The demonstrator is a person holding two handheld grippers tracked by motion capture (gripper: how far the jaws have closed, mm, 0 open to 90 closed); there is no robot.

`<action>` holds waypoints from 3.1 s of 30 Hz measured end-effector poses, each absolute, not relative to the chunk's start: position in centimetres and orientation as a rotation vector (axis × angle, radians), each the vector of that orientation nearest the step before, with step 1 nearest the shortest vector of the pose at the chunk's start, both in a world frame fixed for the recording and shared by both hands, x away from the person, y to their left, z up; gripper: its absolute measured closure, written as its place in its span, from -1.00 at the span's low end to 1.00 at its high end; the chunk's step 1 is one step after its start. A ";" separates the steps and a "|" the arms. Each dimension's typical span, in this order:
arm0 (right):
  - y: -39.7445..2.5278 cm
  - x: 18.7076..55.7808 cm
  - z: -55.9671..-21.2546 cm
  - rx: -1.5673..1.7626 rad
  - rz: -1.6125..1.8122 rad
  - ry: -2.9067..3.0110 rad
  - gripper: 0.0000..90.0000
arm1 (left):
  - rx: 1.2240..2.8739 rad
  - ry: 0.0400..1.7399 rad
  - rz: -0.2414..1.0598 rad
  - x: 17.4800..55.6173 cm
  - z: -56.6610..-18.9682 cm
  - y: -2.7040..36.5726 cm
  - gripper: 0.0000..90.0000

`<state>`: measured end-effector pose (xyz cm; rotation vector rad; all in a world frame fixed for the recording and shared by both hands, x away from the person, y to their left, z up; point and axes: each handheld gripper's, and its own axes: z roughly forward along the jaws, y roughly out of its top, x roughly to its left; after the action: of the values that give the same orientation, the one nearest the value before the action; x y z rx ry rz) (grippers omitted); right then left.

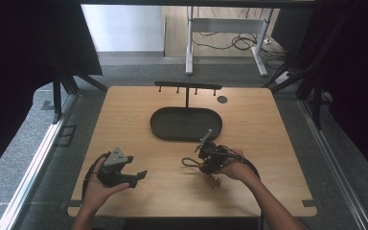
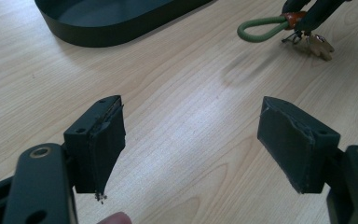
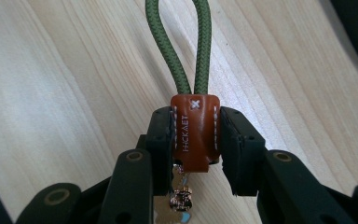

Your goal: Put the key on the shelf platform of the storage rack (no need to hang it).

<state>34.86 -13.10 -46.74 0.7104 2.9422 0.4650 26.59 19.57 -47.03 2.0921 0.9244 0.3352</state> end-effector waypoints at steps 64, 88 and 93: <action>-12.2 37.9 -40.0 0.667 0.446 2.862 0.48 | 2.096 0.921 0.334 26.6 -47.0 19.7 -0.48; -12.5 40.1 -39.5 0.731 0.455 2.836 0.48 | 2.096 0.920 0.333 26.7 -47.1 19.7 -0.48; -12.7 40.8 -39.4 0.762 0.447 2.820 0.48 | 2.091 0.921 0.332 26.6 -47.0 19.6 -0.48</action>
<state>40.80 -12.74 -39.41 0.7617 2.8205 0.4469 26.65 19.64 -47.01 2.0914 0.9208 0.3316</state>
